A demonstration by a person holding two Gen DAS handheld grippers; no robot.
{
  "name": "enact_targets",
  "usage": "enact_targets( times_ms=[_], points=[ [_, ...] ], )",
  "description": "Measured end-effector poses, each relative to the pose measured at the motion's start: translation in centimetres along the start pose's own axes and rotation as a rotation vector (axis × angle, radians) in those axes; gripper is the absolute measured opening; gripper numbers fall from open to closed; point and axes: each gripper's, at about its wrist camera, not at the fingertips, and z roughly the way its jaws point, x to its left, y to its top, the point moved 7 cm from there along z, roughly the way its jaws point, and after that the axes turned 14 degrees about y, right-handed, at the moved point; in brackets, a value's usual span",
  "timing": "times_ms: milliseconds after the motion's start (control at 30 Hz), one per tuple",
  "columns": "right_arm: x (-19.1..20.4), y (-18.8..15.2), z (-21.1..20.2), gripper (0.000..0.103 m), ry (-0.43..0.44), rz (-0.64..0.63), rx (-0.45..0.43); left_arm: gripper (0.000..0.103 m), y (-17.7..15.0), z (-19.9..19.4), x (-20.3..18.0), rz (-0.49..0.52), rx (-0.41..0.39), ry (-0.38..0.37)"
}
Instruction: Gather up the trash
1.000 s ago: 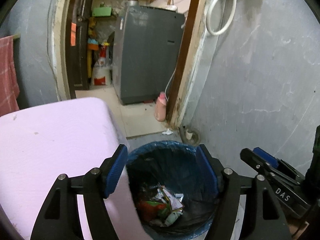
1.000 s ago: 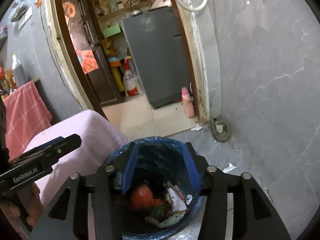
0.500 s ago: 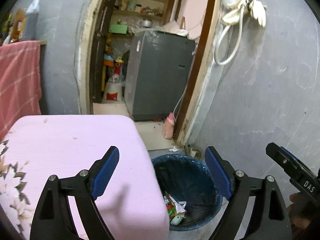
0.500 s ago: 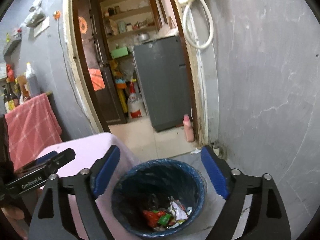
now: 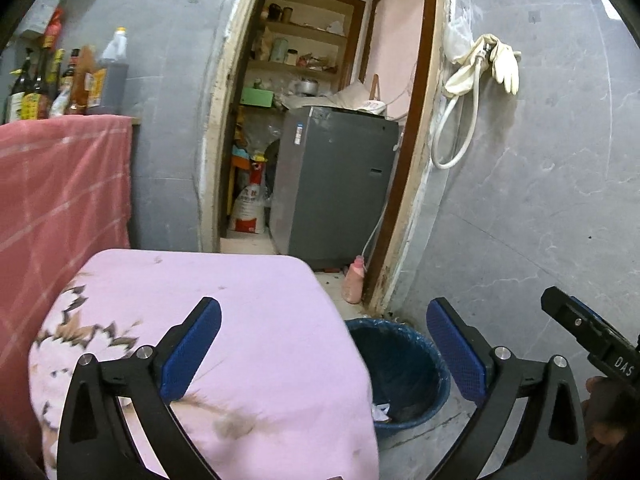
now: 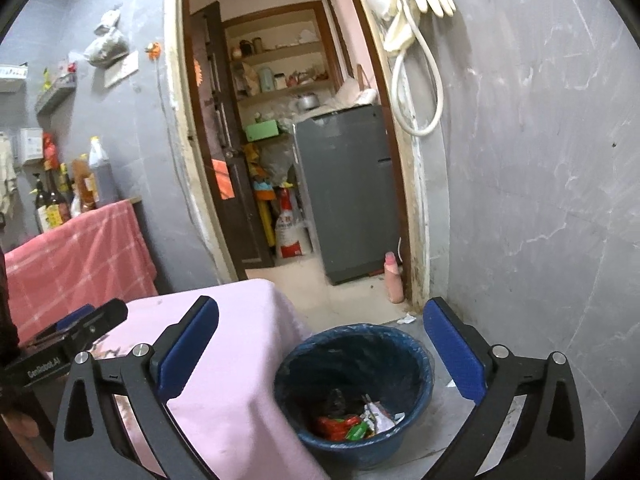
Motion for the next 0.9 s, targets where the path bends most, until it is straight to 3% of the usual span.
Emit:
enact_targets(
  times_ms=[500, 900],
  points=[
    [6.6, -2.9, -6.5, 0.103, -0.009, -0.086, -0.067, 0.101, -3.8, -7.5, 4.3, 0.014, -0.058, 0.087],
    [9.2, -7.5, -9.4, 0.103, -0.025, -0.121, -0.070, 0.101, -8.2, -11.7, 7.9, -0.014, -0.078, 0.163]
  ],
)
